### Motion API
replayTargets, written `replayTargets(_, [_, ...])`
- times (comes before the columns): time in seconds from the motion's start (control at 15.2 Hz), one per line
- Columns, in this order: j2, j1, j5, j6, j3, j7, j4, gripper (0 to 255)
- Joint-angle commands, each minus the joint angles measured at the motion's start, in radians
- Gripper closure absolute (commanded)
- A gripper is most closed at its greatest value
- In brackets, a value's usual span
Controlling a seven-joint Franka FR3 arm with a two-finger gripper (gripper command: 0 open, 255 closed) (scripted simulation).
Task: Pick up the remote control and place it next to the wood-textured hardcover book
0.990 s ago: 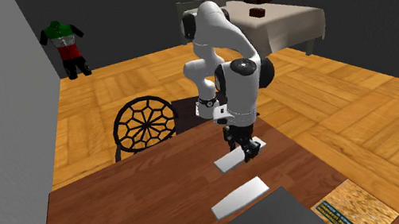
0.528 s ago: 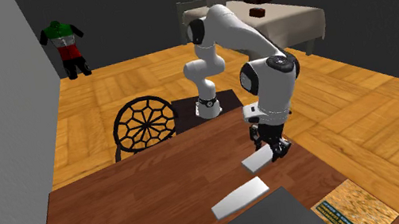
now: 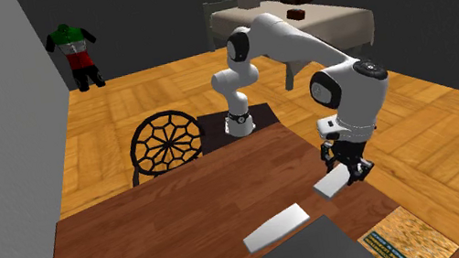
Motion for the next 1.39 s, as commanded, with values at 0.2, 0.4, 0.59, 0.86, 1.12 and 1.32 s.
replayTargets(0.2, [0.024, 0.006, -0.003, 0.048, 0.0, 0.01, -0.024, 255])
replayTargets(0.4, [0.033, 0.006, -0.004, 0.083, 0.0, 0.012, -0.05, 255])
replayTargets(0.59, [0.044, 0.006, -0.005, 0.117, -0.001, 0.013, -0.073, 255])
replayTargets(0.86, [0.062, 0.006, -0.007, 0.163, -0.002, 0.015, -0.1, 255])
replayTargets(1.12, [0.062, 0.006, -0.007, 0.163, -0.002, 0.015, -0.1, 255])
replayTargets(1.32, [0.062, 0.006, -0.008, 0.162, -0.002, 0.015, -0.1, 255])
